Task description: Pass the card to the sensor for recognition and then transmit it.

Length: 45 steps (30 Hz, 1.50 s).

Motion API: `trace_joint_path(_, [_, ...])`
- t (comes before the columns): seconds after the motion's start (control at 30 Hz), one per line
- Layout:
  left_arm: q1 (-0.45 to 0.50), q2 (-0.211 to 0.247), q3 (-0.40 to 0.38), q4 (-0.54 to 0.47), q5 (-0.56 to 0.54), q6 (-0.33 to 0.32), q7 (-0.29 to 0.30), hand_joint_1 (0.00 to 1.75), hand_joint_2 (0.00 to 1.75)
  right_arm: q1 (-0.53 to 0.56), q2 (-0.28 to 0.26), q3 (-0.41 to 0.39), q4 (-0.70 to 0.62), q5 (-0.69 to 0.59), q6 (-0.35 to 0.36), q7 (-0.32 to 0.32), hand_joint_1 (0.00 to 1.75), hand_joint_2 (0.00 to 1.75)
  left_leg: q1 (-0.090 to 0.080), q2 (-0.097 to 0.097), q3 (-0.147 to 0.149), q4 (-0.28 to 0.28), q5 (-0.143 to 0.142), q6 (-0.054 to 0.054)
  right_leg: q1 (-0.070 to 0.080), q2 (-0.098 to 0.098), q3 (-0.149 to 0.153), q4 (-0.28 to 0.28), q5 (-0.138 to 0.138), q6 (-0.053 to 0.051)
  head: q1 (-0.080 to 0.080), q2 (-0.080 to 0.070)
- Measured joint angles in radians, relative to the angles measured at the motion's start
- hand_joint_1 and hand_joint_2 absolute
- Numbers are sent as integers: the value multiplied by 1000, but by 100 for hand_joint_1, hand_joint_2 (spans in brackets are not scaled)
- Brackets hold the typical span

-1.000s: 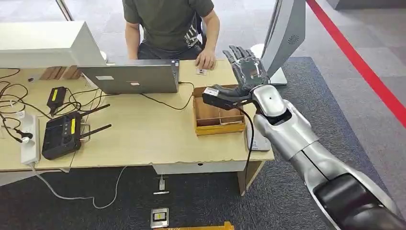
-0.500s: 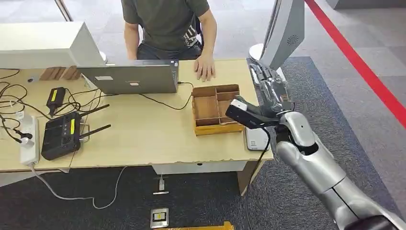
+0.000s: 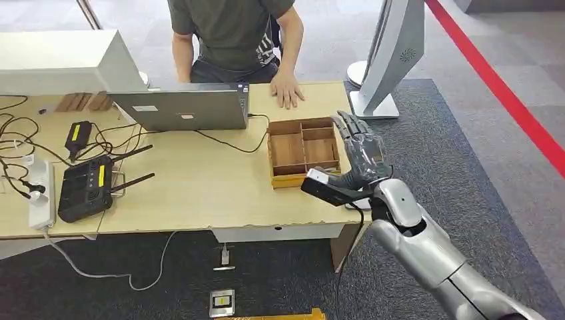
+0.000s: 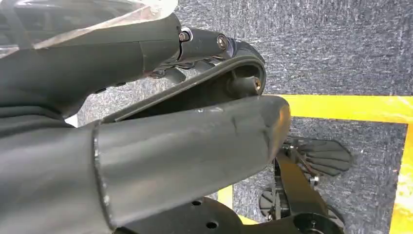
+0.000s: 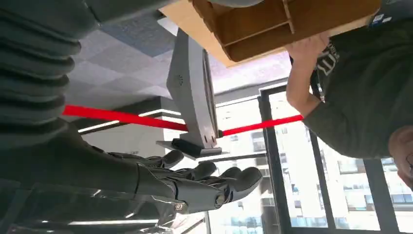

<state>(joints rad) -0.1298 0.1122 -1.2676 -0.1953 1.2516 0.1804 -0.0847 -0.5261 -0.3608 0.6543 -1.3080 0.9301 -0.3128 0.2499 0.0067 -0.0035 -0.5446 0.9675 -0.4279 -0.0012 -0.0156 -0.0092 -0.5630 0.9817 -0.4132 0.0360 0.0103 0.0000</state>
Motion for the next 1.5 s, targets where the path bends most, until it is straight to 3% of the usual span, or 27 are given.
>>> trace_joint_path(0.4, [0,3,1,0,5,0,20,0,0,-37,27,55,177,92,-59,7,0,175,0,0,0,0,0,0,0,0,0,0,0,0,0,0])
trace_joint_path(0.93, [1,4,1,0,4,-5,3,0,0,-53,43,58,312,64,-82,-28,0,175,0,0,0,0,0,0,0,0,0,0,0,0,0,0])
trace_joint_path(1.5, [1,4,1,0,18,-3,16,0,0,-109,129,58,526,24,-154,-95,0,175,0,0,0,0,0,0,0,0,0,0,0,0,0,0])
